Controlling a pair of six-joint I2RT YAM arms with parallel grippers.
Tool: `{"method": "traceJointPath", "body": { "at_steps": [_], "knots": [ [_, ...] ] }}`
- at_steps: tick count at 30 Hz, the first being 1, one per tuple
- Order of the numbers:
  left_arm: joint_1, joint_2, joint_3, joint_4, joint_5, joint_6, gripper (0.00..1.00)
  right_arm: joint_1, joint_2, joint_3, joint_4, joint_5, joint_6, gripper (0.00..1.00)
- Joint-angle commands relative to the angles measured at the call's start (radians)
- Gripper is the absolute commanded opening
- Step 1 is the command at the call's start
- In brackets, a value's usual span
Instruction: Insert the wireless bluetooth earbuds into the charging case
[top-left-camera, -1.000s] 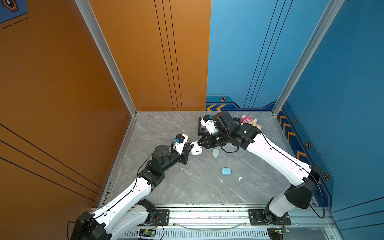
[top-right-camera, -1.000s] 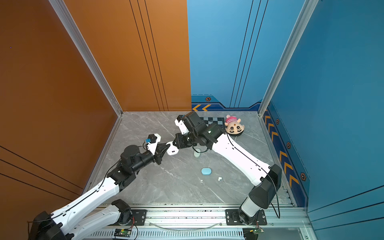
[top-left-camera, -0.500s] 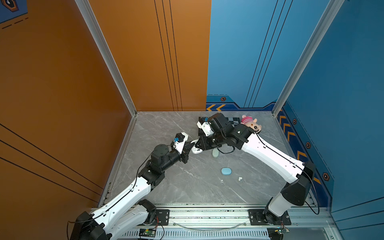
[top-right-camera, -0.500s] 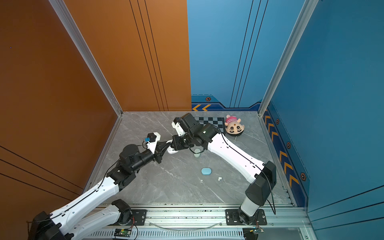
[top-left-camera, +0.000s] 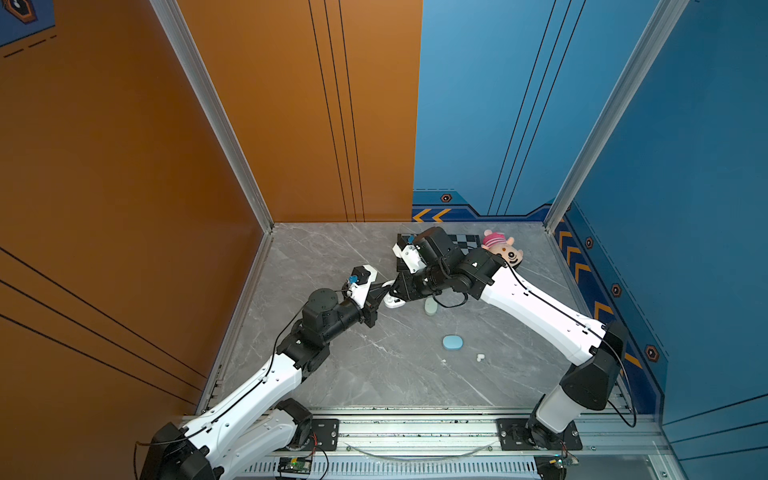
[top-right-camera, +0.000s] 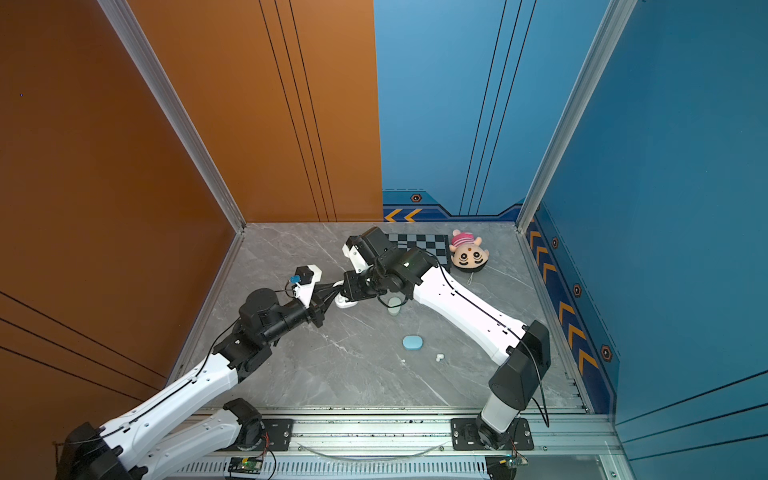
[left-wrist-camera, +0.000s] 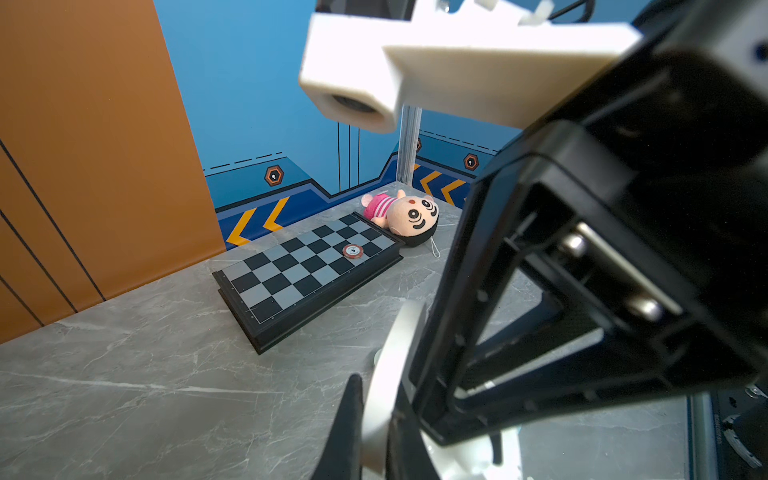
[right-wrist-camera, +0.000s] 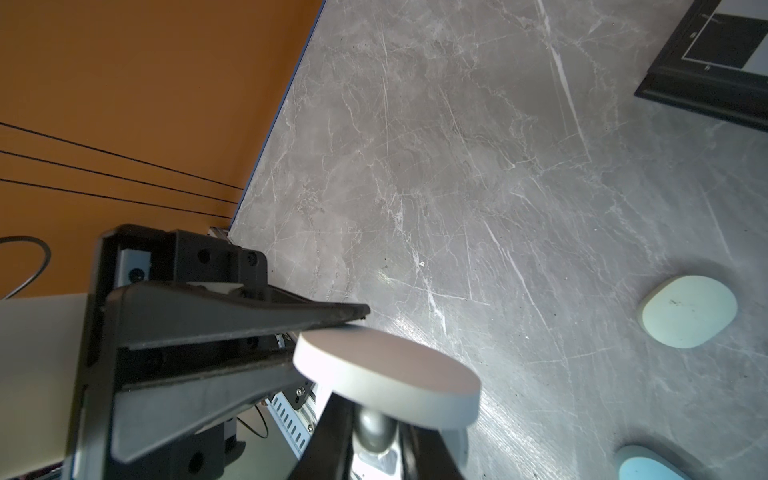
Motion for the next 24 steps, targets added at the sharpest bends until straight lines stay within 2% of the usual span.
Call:
{"method": "traceJointPath", "body": {
  "at_steps": [1, 24],
  "knots": [
    [-0.008, -0.002, 0.035, 0.024, 0.012, 0.004, 0.0, 0.007, 0.015, 0.028, -0.02, 0.016, 0.001, 0.26],
    [-0.011, 0.001, 0.029, 0.023, 0.001, 0.007, 0.0, 0.01, -0.002, 0.034, -0.018, -0.007, 0.009, 0.29]
  ]
}}
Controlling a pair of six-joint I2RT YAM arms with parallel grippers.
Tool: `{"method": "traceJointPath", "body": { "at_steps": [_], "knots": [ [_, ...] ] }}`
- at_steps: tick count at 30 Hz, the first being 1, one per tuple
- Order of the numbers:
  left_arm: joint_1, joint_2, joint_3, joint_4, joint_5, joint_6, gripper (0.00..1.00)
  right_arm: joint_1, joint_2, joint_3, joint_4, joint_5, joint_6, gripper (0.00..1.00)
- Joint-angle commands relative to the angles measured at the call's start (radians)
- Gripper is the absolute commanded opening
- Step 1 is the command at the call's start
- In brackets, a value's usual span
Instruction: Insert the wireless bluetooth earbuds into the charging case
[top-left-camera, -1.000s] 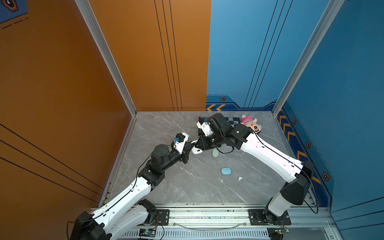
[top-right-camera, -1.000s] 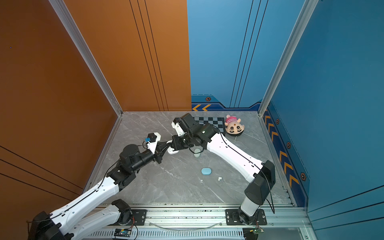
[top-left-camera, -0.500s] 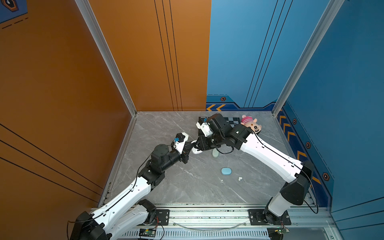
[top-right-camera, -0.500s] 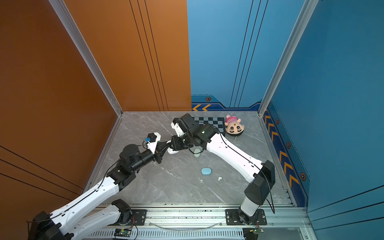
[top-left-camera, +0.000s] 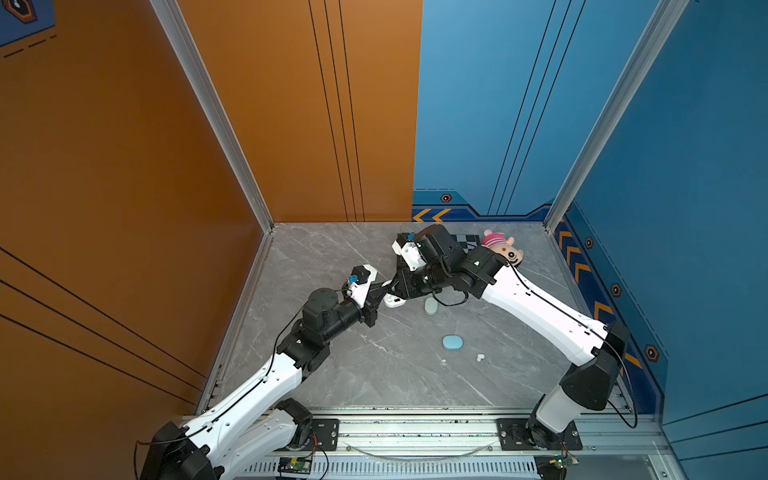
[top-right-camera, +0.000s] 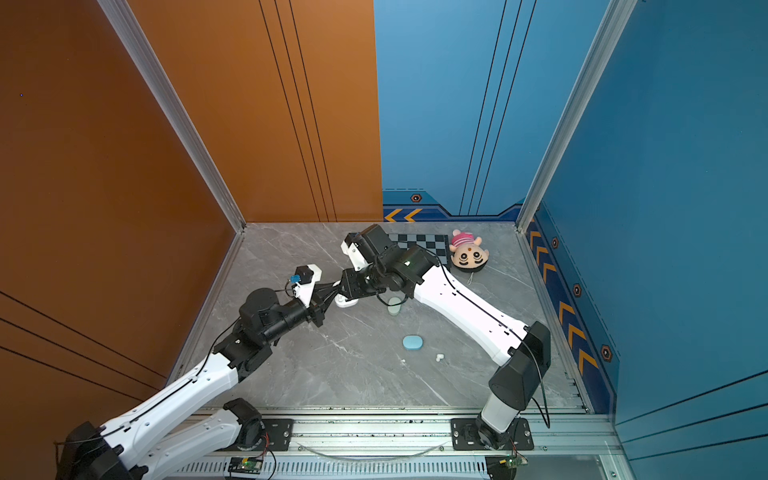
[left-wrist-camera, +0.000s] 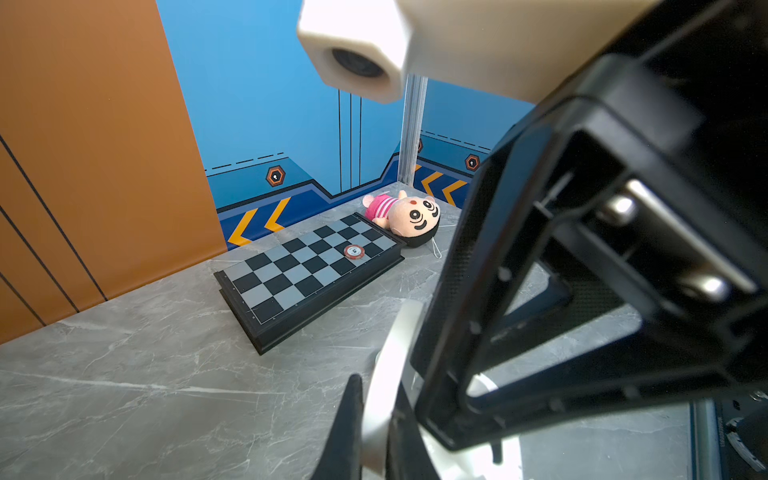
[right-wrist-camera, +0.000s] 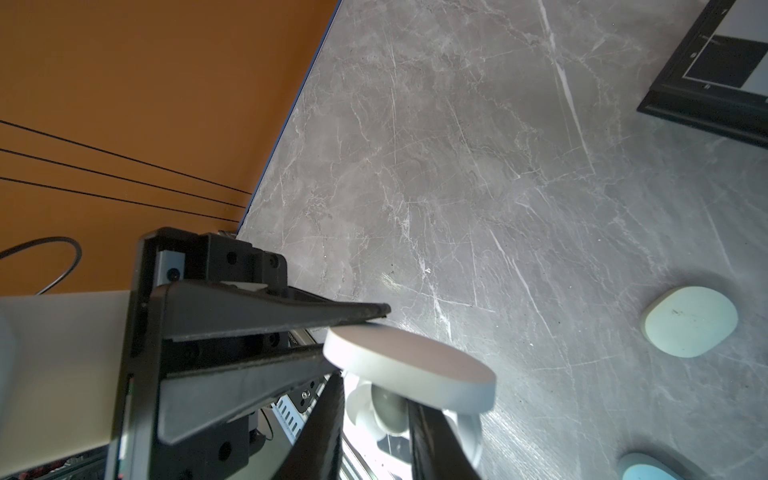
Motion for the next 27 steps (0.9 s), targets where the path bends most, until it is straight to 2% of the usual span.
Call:
{"method": "traceJointPath", "body": {
  "at_steps": [1, 27],
  "knots": [
    [-0.008, -0.003, 0.026, 0.018, 0.002, 0.008, 0.0, 0.011, -0.003, 0.006, -0.016, -0.007, 0.008, 0.29],
    [-0.007, -0.015, 0.023, 0.018, -0.019, 0.013, 0.0, 0.037, -0.027, -0.016, -0.017, -0.006, 0.034, 0.28]
  ]
}}
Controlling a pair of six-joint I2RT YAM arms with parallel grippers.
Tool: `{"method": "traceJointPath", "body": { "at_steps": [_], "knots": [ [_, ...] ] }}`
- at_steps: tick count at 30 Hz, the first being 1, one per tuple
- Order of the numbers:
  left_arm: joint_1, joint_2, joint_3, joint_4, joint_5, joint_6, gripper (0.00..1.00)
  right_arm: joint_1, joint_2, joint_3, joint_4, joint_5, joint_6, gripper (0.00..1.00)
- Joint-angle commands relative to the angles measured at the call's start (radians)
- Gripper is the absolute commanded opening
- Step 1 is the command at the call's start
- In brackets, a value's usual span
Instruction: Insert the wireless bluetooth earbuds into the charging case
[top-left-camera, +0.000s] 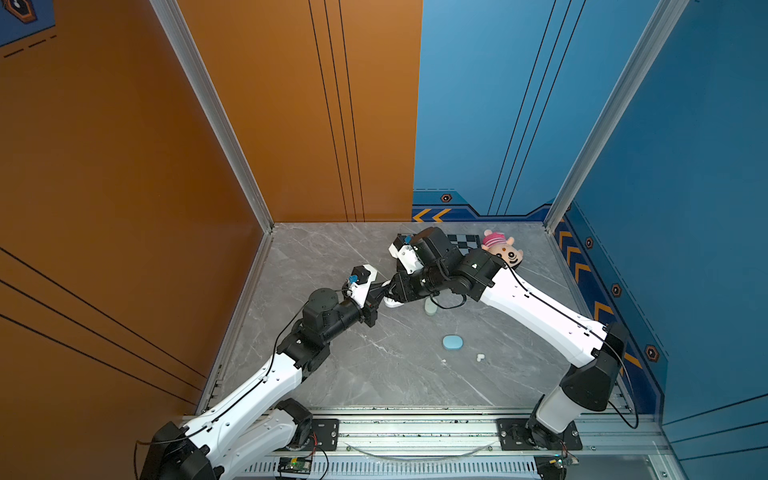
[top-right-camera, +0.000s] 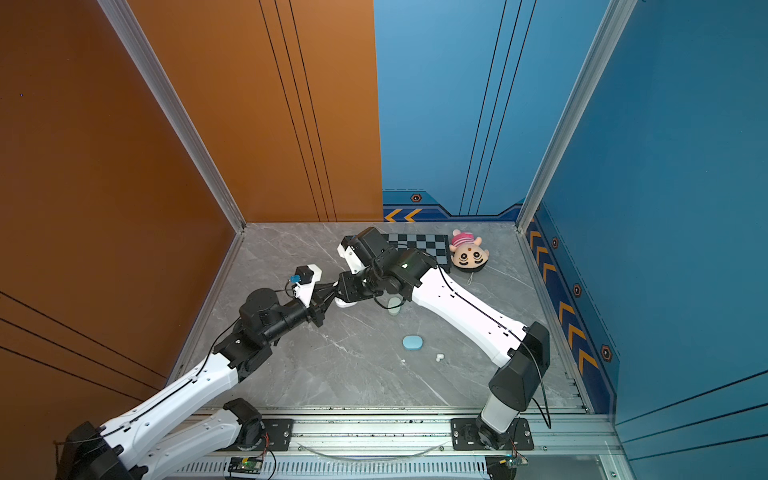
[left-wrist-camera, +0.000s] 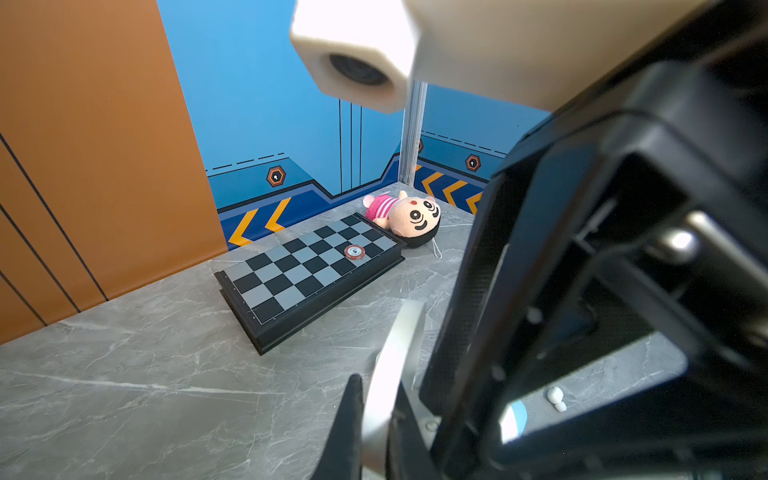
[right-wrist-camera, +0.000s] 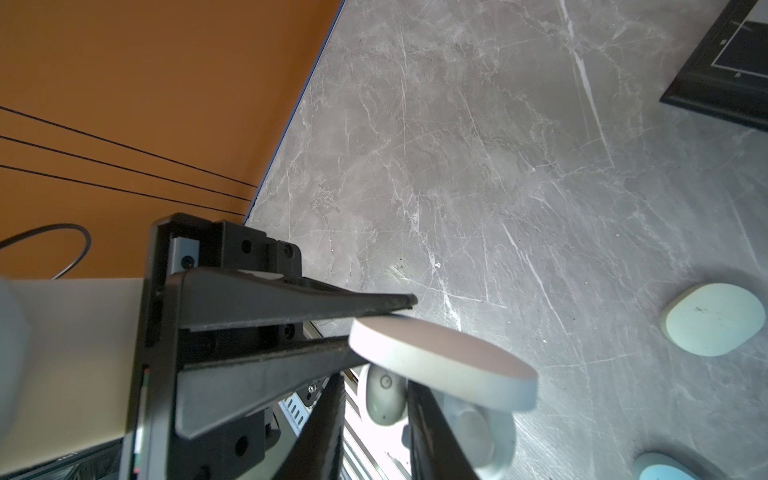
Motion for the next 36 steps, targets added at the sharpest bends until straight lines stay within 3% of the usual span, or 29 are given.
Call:
{"method": "traceJointPath", "body": {
  "at_steps": [1, 12, 36],
  "knots": [
    [-0.004, -0.017, 0.023, 0.018, -0.014, 0.014, 0.0, 0.012, -0.028, -0.016, -0.018, -0.007, 0.019, 0.28],
    [-0.004, -0.025, 0.02, 0.018, -0.045, 0.017, 0.0, 0.027, -0.051, -0.035, -0.016, 0.061, 0.043, 0.2],
    [-0.005, -0.03, 0.021, 0.039, -0.065, -0.001, 0.0, 0.041, -0.082, -0.115, 0.127, 0.153, 0.176, 0.18]
  ]
}}
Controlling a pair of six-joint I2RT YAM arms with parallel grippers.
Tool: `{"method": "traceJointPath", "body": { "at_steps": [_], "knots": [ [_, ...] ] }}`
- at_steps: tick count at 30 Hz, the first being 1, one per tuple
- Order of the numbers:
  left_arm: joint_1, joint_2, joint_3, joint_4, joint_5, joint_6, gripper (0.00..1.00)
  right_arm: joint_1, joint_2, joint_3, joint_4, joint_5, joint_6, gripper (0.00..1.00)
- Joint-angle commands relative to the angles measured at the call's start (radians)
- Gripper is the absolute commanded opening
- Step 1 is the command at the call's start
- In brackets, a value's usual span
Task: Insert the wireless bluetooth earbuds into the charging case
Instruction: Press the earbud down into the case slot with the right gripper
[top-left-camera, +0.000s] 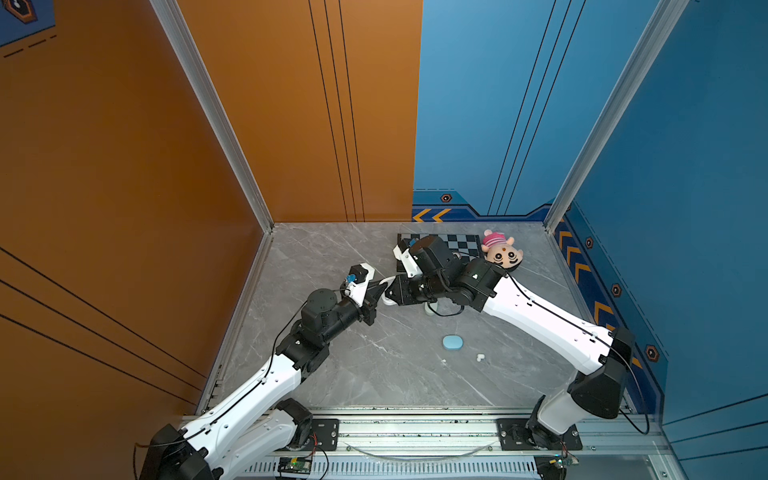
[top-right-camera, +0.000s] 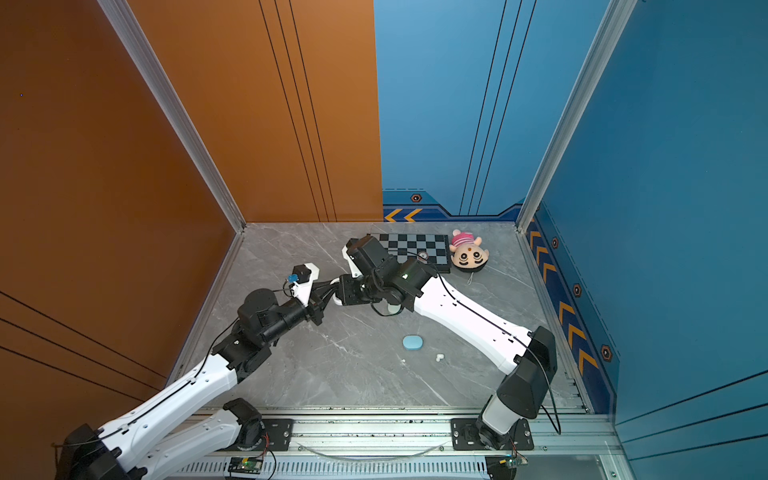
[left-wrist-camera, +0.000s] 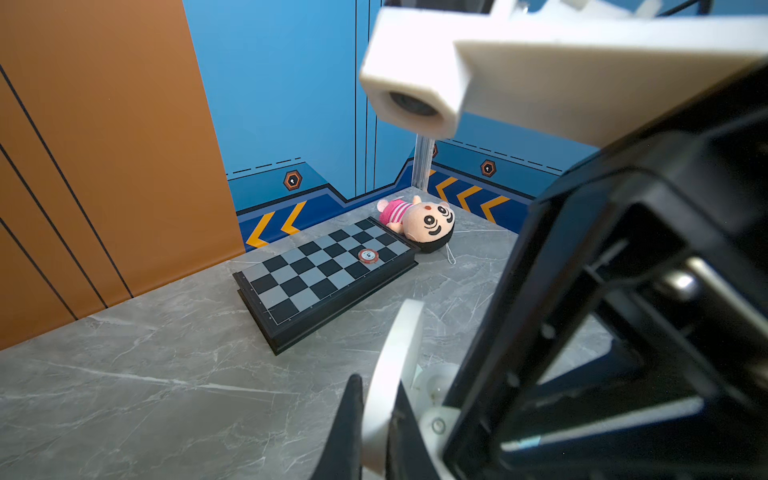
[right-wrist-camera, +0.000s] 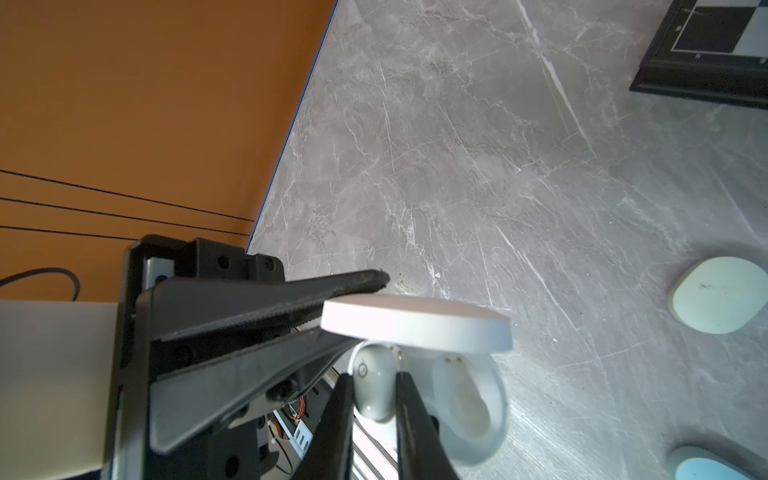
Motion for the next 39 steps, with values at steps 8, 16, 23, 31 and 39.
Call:
{"method": "traceJointPath", "body": {
  "at_steps": [8, 16, 23, 31, 39],
  "knots": [
    [-0.006, -0.016, 0.019, 0.049, -0.028, -0.006, 0.0, 0.004, -0.037, -0.023, 0.033, 0.053, 0.045, 0.18],
    [-0.006, -0.009, 0.02, 0.06, -0.036, -0.008, 0.0, 0.01, -0.04, -0.031, 0.048, 0.021, 0.046, 0.17],
    [-0.006, -0.006, 0.02, 0.06, -0.03, -0.009, 0.0, 0.01, -0.044, -0.045, 0.075, 0.04, 0.053, 0.17],
    [-0.006, -0.009, 0.017, 0.062, -0.036, -0.01, 0.0, 0.011, -0.031, -0.048, 0.09, 0.047, 0.058, 0.17],
    [-0.006, -0.004, 0.017, 0.072, -0.035, -0.011, 0.0, 0.023, -0.018, -0.046, 0.091, 0.045, 0.053, 0.17]
  ]
}}
